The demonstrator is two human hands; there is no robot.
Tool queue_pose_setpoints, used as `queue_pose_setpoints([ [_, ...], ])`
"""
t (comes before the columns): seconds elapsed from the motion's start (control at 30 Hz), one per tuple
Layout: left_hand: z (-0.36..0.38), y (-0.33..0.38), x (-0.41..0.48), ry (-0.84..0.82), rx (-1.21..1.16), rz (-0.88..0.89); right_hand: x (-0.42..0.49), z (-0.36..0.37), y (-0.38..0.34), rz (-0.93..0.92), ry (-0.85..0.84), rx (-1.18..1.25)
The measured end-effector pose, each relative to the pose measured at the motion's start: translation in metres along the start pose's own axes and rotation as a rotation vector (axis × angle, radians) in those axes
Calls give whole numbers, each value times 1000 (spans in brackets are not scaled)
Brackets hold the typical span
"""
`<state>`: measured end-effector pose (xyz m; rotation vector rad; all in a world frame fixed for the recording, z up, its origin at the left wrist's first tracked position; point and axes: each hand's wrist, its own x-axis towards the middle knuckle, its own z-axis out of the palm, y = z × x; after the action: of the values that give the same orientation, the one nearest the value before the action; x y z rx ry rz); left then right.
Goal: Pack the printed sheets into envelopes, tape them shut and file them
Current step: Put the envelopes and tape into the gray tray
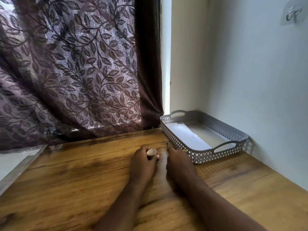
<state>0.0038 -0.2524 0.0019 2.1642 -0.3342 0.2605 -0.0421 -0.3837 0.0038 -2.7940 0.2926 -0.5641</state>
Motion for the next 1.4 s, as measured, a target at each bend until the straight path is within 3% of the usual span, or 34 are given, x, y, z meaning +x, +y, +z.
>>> queue_pose_setpoints([
  [0.4,-45,-10,-44,16,-408,-95,-41,-18,-3,-248,19,-23],
  [0.57,-44,-12,-46,3,-410,-75,-76,-45,16,-235,-12,-207],
  [0.73,-42,-11,-47,-24,-309,-44,-79,-48,15,-161,-27,-215],
  [0.87,-45,-5,-51,-62,-258,63,-70,-47,10,-157,0,-255],
  [1.0,-33,15,-66,-214,-81,284,-79,-64,40,-198,-2,-314],
  [1.2,-3,38,-77,-278,-96,477,-93,-94,117,-116,19,-326],
  [1.4,24,56,-80,-283,-128,584,-77,-102,158,-186,43,-355],
])
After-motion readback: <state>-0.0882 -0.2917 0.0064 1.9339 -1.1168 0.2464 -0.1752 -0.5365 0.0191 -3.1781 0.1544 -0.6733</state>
